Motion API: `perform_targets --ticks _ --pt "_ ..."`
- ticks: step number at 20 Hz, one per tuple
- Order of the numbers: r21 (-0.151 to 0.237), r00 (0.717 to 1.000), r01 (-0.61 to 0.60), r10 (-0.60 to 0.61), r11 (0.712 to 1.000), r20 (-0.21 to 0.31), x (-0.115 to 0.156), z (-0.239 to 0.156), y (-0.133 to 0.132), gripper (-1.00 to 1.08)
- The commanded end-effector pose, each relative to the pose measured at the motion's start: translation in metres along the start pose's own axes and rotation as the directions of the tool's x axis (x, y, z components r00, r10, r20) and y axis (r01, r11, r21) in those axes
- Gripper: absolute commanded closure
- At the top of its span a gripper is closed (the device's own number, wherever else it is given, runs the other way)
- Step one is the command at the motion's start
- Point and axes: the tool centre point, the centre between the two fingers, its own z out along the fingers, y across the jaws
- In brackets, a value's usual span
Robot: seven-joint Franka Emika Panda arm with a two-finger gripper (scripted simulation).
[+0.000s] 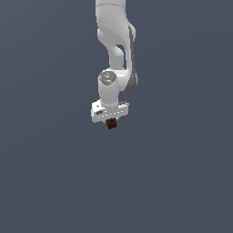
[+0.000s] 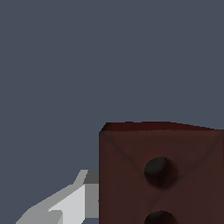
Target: Pick up the object and move it to a goal position.
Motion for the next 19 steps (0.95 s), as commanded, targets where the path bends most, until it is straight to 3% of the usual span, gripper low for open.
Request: perform_targets --ticks 1,10,19 --pt "-0.001 1.000 -0.001 0.001 1.000 -0.002 -0.010 -0.014 0.011 1.08" --pt "0.000 1.000 0.000 0.000 1.000 -0.003 -0.048 -0.062 0.047 1.08" --pt "0.000 1.000 0.000 0.000 1.000 -0.003 -0.059 -0.079 0.061 1.08"
